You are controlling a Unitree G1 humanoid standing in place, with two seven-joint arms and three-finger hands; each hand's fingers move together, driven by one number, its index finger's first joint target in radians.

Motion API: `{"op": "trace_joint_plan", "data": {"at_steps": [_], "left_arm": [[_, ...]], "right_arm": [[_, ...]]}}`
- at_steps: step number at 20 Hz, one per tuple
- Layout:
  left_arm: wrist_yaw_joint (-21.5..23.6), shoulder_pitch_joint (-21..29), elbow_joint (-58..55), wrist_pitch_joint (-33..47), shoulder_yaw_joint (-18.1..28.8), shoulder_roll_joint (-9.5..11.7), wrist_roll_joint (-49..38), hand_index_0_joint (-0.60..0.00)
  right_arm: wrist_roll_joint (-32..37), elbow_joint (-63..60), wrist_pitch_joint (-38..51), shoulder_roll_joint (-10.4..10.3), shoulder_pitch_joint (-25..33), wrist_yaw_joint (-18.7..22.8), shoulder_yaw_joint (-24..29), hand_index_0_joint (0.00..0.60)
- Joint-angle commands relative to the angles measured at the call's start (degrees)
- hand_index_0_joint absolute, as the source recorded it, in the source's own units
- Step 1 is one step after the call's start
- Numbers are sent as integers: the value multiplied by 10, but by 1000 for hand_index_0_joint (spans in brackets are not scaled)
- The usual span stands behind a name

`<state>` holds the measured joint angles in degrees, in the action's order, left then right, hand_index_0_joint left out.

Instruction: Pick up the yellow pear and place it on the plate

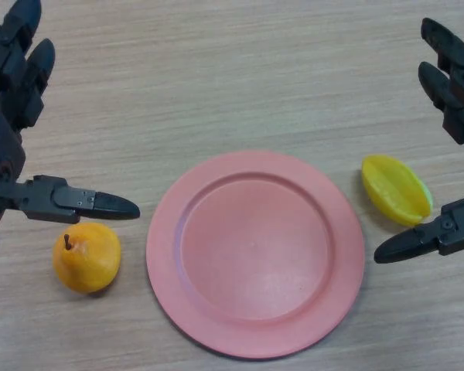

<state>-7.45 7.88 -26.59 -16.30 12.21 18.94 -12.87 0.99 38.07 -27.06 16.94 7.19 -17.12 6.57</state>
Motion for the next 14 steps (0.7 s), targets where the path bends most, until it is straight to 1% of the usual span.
{"op": "trace_joint_plan", "data": {"at_steps": [1, 6, 9, 11, 12, 14], "left_arm": [[-9, 20, -23, 65, 29, 22, 12, 0], [-19, 17, -20, 60, 28, 20, 22, 0], [-28, 16, -23, 56, 44, 27, 14, 0], [-48, 10, -8, 80, 61, 37, 19, 0], [-60, 5, 13, 110, 69, 43, 38, 0], [-74, -2, 48, 151, 79, 49, 63, 0]], "right_arm": [[14, 36, 52, 15, 19, 6, 30, 0], [30, 34, 43, 17, 18, 8, 35, 0], [44, 35, 29, 16, 17, 10, 35, 0], [48, 32, 33, 15, 16, 13, 35, 0], [49, 28, 37, 16, 16, 14, 34, 0], [53, 21, 43, 14, 19, 25, 33, 0]]}}
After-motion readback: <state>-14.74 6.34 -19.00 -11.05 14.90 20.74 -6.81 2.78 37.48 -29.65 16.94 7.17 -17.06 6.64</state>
